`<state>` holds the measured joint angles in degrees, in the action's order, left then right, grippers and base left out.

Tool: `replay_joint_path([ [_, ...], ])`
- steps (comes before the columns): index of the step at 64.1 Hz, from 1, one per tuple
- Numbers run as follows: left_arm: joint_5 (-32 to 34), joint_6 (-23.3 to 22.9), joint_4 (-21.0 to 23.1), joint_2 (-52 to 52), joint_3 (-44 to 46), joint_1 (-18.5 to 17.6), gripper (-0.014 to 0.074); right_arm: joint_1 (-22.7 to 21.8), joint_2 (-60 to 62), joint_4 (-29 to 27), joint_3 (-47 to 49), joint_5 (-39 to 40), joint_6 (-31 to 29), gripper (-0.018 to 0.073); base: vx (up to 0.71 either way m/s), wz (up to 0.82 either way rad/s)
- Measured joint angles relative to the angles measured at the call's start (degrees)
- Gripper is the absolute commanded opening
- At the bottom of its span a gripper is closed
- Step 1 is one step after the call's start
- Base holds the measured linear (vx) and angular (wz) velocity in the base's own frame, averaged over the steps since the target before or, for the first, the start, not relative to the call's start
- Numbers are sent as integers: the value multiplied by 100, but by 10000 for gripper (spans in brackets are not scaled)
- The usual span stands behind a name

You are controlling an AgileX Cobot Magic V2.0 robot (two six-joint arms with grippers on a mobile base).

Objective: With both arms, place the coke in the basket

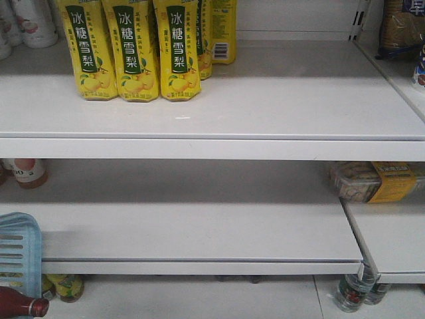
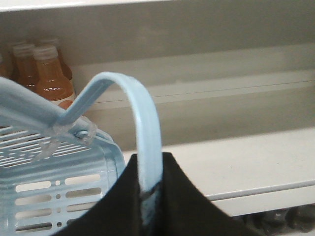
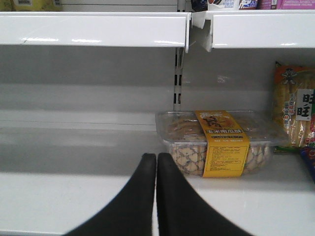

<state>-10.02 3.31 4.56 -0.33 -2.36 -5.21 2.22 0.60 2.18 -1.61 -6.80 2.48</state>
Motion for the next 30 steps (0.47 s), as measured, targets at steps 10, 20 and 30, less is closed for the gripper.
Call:
replay_joint_path([
  [10, 0, 0, 0, 0, 0, 0, -6, 0, 0, -4, 0, 0, 0, -9, 0, 0],
  [20, 0, 0, 0, 0, 0, 0, -6, 0, 0, -4, 0, 0, 0, -9, 0, 0],
  [30, 0, 0, 0, 0, 0, 0, -6, 0, 0, -4, 0, 0, 0, -9, 0, 0],
])
